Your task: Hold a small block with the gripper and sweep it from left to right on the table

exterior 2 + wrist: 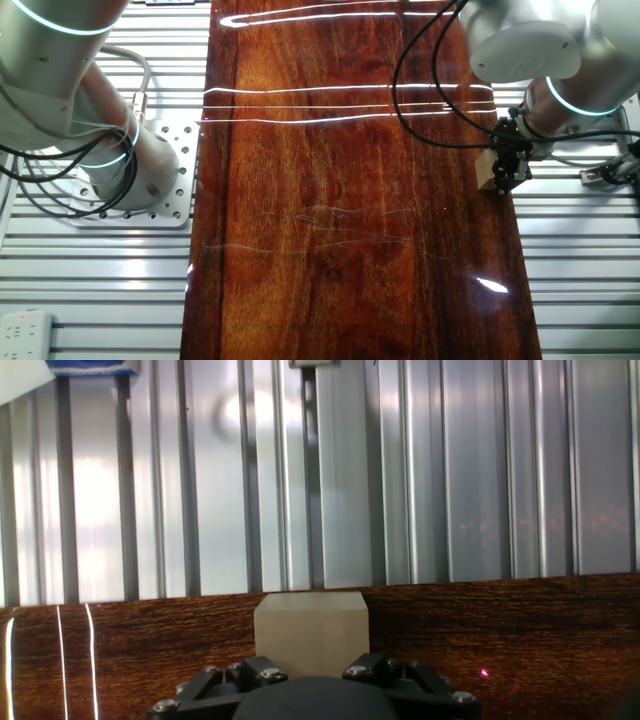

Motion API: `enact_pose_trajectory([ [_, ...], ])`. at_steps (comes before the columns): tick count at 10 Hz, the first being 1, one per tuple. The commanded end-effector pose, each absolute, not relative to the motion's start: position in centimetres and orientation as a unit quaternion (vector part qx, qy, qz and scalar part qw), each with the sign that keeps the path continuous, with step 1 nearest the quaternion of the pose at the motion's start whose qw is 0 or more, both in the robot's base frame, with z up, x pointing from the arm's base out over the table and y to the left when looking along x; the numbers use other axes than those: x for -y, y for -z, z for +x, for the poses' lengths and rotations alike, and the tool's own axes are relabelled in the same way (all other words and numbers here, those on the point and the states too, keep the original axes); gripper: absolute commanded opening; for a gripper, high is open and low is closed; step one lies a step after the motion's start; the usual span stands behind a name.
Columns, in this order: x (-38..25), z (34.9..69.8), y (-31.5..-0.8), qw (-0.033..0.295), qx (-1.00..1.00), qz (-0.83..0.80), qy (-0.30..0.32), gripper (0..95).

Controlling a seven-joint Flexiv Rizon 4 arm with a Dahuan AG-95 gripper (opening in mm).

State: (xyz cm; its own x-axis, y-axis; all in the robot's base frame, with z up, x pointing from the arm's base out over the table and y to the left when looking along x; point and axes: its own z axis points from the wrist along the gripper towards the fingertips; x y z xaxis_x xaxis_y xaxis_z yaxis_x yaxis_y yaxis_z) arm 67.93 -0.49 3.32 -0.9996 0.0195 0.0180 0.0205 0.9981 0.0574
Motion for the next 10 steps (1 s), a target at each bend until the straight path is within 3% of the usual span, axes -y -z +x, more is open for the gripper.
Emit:
enact_pose_trajectory([
  [1,0.49,67.93,-3.30,0.009,1.000,-0.010,0.028,38.0],
  [10,0.59,67.61,-3.57,0.010,0.999,-0.010,0.029,38.0],
])
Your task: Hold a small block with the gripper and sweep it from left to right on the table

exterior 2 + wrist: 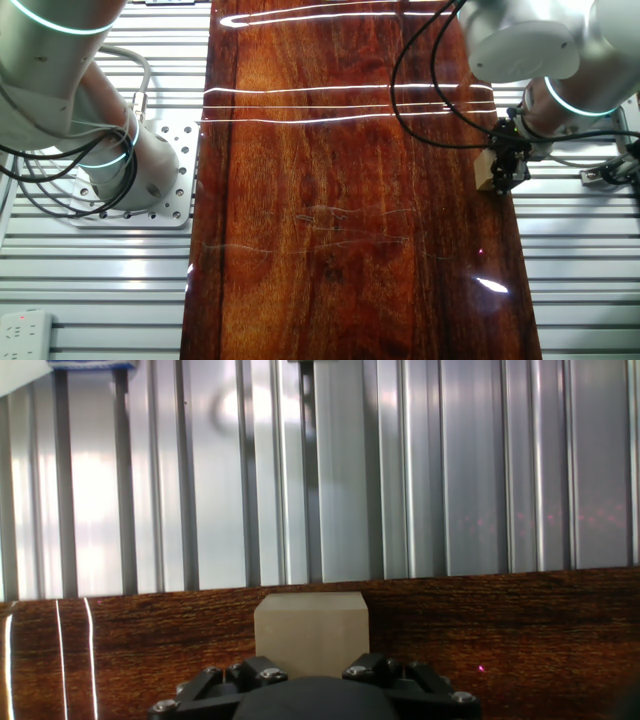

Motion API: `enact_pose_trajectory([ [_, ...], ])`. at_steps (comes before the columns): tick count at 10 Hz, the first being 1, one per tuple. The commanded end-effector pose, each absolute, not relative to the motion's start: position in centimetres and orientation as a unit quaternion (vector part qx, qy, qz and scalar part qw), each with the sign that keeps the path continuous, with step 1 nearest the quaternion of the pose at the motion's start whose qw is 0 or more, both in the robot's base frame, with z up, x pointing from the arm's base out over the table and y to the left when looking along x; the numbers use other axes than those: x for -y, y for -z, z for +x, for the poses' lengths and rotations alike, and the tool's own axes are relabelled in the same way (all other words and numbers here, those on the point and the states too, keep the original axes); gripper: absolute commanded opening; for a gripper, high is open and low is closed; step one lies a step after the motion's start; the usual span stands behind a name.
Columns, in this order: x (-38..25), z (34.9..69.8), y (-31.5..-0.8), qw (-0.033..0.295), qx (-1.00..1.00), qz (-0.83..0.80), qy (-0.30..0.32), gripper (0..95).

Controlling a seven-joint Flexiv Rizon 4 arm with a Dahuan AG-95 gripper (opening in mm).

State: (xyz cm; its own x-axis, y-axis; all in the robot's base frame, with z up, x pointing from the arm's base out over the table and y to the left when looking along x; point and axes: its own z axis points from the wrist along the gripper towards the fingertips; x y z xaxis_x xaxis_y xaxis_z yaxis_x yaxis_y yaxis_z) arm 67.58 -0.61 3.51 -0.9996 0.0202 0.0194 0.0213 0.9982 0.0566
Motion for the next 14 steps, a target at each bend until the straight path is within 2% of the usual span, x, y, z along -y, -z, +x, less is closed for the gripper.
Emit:
enact_pose_trajectory([
  [1,0.6,67.6,-3.6,0.011,0.999,-0.011,0.029,38.0],
  [14,0.7,65.8,-3.3,0.015,0.999,-0.010,0.032,38.0],
])
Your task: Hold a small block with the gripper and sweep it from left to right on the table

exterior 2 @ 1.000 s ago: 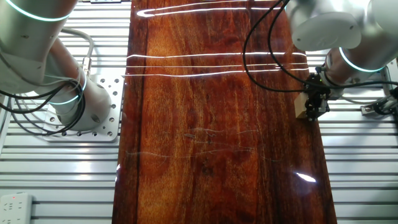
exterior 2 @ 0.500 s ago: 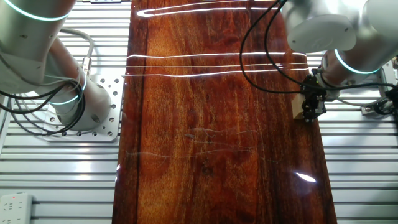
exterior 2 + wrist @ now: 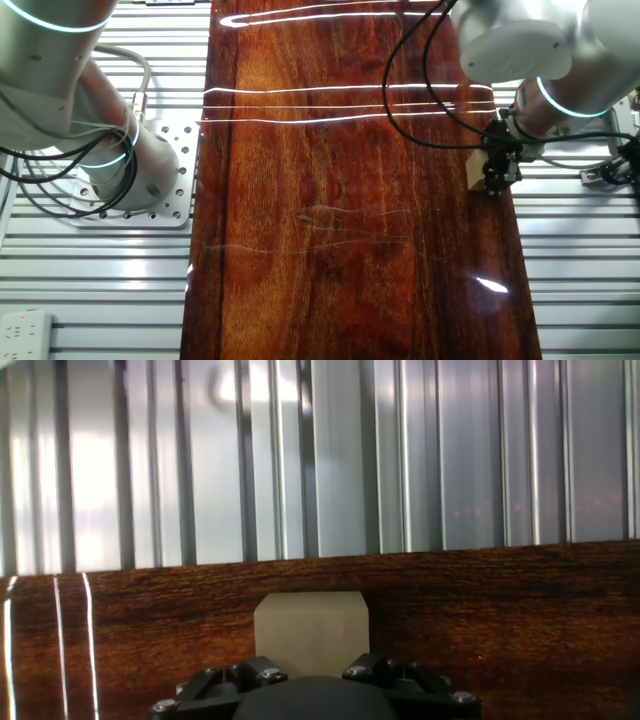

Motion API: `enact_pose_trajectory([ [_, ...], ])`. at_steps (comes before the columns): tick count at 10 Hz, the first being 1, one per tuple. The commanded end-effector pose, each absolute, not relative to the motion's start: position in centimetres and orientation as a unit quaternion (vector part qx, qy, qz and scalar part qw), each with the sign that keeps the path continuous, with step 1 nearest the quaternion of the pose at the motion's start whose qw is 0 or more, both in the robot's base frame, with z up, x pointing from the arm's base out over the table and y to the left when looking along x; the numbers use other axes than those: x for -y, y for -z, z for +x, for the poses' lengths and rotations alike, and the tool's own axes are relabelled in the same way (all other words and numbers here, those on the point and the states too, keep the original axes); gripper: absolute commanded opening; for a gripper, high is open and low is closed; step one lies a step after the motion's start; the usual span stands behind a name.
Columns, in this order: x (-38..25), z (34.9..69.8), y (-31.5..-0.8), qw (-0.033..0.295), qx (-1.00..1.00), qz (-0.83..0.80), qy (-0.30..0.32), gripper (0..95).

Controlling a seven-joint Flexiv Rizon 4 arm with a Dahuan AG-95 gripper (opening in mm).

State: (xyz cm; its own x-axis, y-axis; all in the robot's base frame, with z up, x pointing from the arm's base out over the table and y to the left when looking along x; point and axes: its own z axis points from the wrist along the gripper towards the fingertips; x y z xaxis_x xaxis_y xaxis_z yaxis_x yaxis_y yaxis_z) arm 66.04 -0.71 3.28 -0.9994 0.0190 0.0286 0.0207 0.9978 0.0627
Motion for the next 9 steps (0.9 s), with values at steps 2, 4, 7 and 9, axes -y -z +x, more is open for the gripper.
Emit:
enact_pose_trajectory([
  [2,0.68,65.80,-3.53,0.028,0.999,-0.015,0.030,38.0],
  [4,0.60,65.71,-3.23,0.029,0.999,-0.014,0.029,38.0],
  [7,0.55,65.70,-3.30,0.033,0.999,-0.017,0.020,38.0],
  [9,0.50,65.66,-2.77,0.028,0.999,-0.016,0.025,38.0],
])
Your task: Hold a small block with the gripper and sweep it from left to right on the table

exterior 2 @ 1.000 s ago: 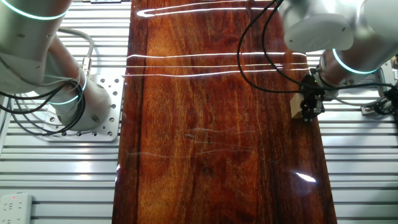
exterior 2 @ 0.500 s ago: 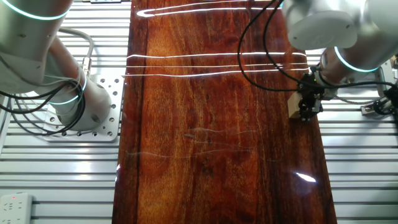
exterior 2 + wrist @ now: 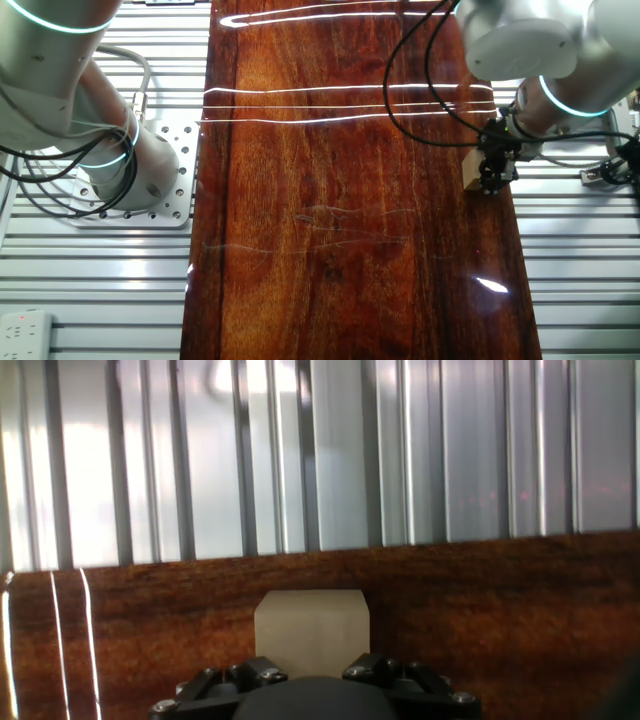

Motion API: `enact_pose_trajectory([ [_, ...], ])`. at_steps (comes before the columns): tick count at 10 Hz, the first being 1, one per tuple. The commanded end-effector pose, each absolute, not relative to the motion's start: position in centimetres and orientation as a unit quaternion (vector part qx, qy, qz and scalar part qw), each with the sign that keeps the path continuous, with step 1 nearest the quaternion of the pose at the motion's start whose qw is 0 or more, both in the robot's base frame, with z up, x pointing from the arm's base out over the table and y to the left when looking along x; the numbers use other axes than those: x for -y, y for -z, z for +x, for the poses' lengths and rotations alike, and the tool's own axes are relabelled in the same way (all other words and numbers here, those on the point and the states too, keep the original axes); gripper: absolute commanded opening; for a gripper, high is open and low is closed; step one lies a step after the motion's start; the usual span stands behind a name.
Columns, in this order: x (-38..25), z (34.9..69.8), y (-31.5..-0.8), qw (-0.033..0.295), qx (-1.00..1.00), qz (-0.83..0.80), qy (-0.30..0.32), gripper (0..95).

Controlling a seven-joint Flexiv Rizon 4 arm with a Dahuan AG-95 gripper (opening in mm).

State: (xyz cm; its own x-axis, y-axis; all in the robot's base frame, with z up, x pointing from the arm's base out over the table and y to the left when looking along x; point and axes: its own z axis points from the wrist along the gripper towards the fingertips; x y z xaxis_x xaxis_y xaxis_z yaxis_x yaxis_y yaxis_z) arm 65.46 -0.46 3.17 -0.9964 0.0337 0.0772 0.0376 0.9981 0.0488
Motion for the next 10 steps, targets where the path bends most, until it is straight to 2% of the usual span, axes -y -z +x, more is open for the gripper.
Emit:
enact_pose_trajectory([
  [1,0.50,65.66,-2.81,0.073,0.996,-0.028,0.029,38.0],
  [2,0.50,65.66,-3.02,0.124,0.991,-0.048,0.021,38.0],
  [3,0.50,65.70,-3.53,0.120,0.991,-0.048,0.027,38.0],
  [4,0.49,65.73,-3.52,0.086,0.995,-0.042,0.031,38.0],
  [7,0.49,65.70,-3.06,0.083,0.995,-0.040,0.028,38.0],
  [9,0.48,65.70,-3.10,0.092,0.994,-0.043,0.025,38.0],
  [10,0.48,65.73,-3.21,0.079,0.996,-0.040,0.026,38.0],
])
